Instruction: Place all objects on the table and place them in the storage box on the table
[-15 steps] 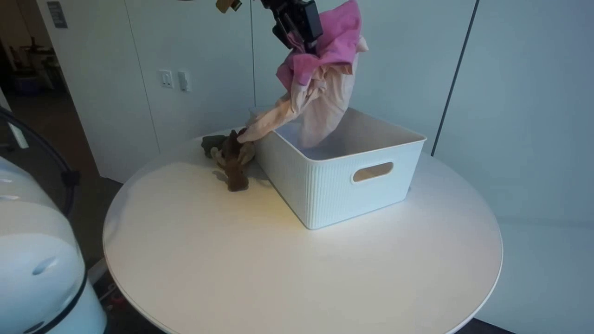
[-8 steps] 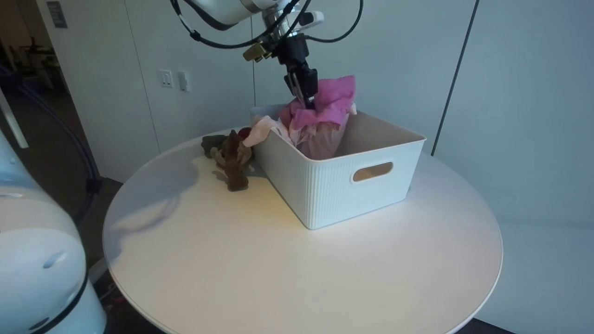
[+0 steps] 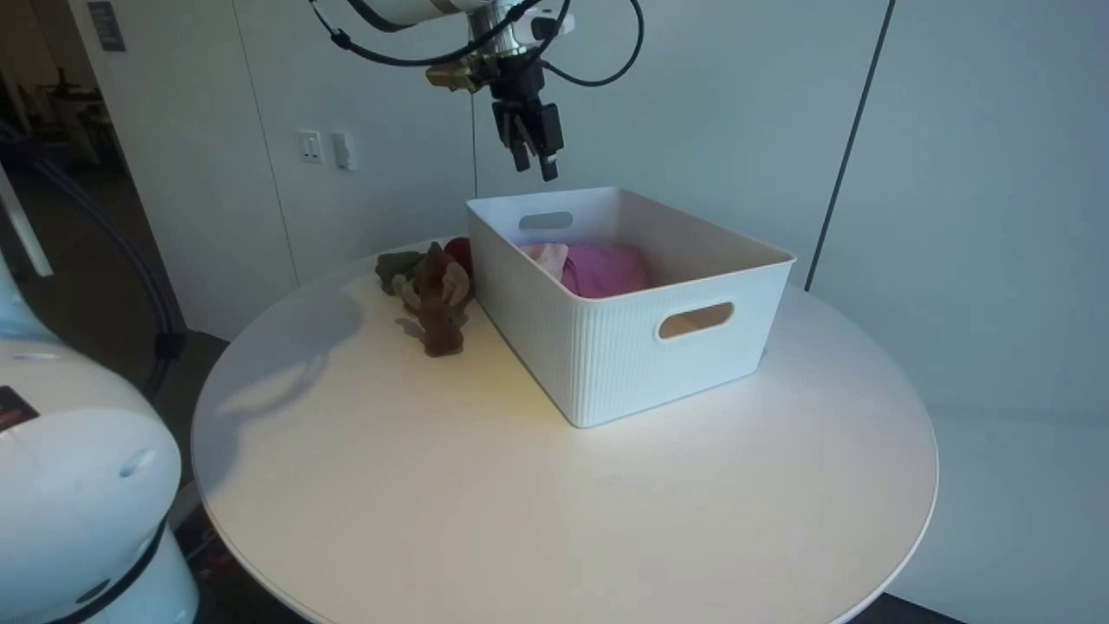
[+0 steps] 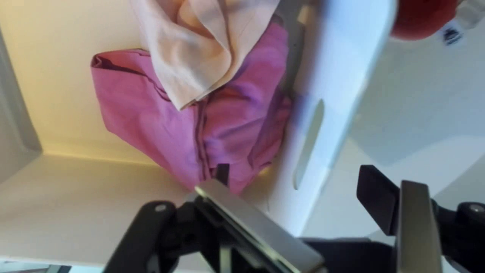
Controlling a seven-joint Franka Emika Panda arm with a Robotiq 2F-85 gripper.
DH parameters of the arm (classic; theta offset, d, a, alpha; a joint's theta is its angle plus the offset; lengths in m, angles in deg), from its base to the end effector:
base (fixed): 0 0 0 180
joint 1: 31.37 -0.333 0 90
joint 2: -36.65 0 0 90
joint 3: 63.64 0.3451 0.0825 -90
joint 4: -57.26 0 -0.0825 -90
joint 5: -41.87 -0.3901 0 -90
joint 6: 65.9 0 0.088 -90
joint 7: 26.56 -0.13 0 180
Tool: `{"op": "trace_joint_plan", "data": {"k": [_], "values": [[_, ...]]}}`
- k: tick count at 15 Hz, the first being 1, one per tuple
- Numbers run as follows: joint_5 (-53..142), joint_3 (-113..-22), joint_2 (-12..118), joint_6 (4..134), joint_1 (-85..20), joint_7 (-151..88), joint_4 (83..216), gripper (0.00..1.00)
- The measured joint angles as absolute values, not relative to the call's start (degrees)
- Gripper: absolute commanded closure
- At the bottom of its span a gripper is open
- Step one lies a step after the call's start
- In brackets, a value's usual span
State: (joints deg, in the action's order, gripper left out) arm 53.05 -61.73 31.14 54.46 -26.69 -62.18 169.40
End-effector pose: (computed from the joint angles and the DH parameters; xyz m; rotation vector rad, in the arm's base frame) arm 0.5618 -0.0397 0.5477 2.8742 -0.8753 0.4246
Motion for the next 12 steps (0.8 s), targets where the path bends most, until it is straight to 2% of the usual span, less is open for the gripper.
{"op": "trace_joint_plan", "data": {"k": [6, 12], "values": [[41.26, -57.57, 22.56, 51.54, -34.59, -53.34, 170.67, 0.0], [33.11, -59.02, 32.98, 48.61, -35.67, -42.0, 169.79, 0.0]]}}
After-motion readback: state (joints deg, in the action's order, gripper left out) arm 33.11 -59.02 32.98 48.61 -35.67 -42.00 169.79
